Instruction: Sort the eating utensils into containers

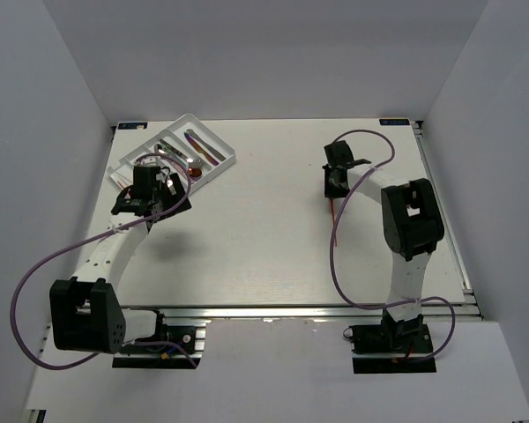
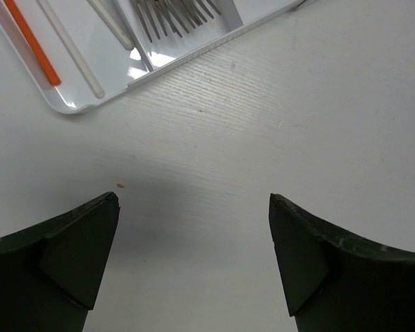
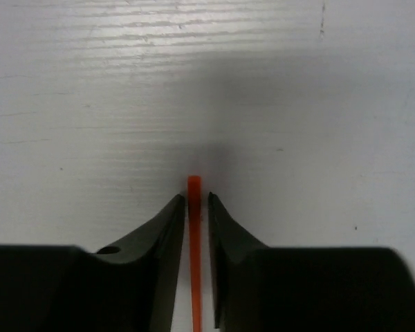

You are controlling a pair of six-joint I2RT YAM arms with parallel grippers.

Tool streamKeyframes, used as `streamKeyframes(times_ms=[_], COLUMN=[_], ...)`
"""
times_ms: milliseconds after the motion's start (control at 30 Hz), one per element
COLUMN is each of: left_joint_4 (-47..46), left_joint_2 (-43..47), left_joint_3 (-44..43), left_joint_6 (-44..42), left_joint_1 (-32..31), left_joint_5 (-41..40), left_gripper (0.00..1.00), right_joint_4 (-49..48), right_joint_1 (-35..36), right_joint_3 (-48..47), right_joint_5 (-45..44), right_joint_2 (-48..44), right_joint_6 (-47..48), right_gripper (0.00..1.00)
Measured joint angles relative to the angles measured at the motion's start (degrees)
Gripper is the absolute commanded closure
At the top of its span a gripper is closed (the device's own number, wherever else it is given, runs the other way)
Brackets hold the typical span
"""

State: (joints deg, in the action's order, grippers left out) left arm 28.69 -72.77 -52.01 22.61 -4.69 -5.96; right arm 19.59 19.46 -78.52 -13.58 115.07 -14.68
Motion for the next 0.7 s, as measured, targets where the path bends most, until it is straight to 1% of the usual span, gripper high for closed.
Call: streamKeyframes(times_ms=[67,100,267,367,433,533,600,700], left_joint_4=[-0.3,-0.4,-0.7,-1.8,-4.1,-11.6,-19.8,-30.7], left_joint_2=[0.2,0.2,0.2,0.2,0.2,1.4,3.4,5.2], left_joint_3=[0.0,0.0,0.0,0.1,0.9,5.0,9.9,14.7], left_joint_6=[-0.2,-0.3,-0.3,-0.1,0.6,4.5,8.9,15.1], left_joint_1=[0.0,0.0,0.0,0.1,0.1,-0.1,-1.5,-7.7], left_joint_5=[0.5,0.7,2.2,6.3,11.1,21.1,26.5,30.9], left_gripper=[0.02,0.02,0.02,0.02,0.02,0.02,0.02,0.02], right_joint_4=[0.1,0.1,0.1,-0.5,-2.0,-5.8,-8.3,-17.4], right_joint_1=[0.0,0.0,0.0,-0.2,-0.3,-0.3,-0.2,0.1], right_joint_3=[-0.8,-0.8,-0.9,-0.2,2.0,9.9,15.1,21.8], right_joint_5=[0.6,0.8,1.4,2.8,5.9,15.5,20.6,28.5], right_joint_2=[0.6,0.7,0.7,0.1,-1.4,-7.3,-12.7,-21.6], right_joint_6=[0.6,0.8,1.4,1.3,0.5,-2.2,-5.1,-10.8], right_gripper=[0.89,1.0,1.0,1.0,1.0,1.0,1.0,1.0])
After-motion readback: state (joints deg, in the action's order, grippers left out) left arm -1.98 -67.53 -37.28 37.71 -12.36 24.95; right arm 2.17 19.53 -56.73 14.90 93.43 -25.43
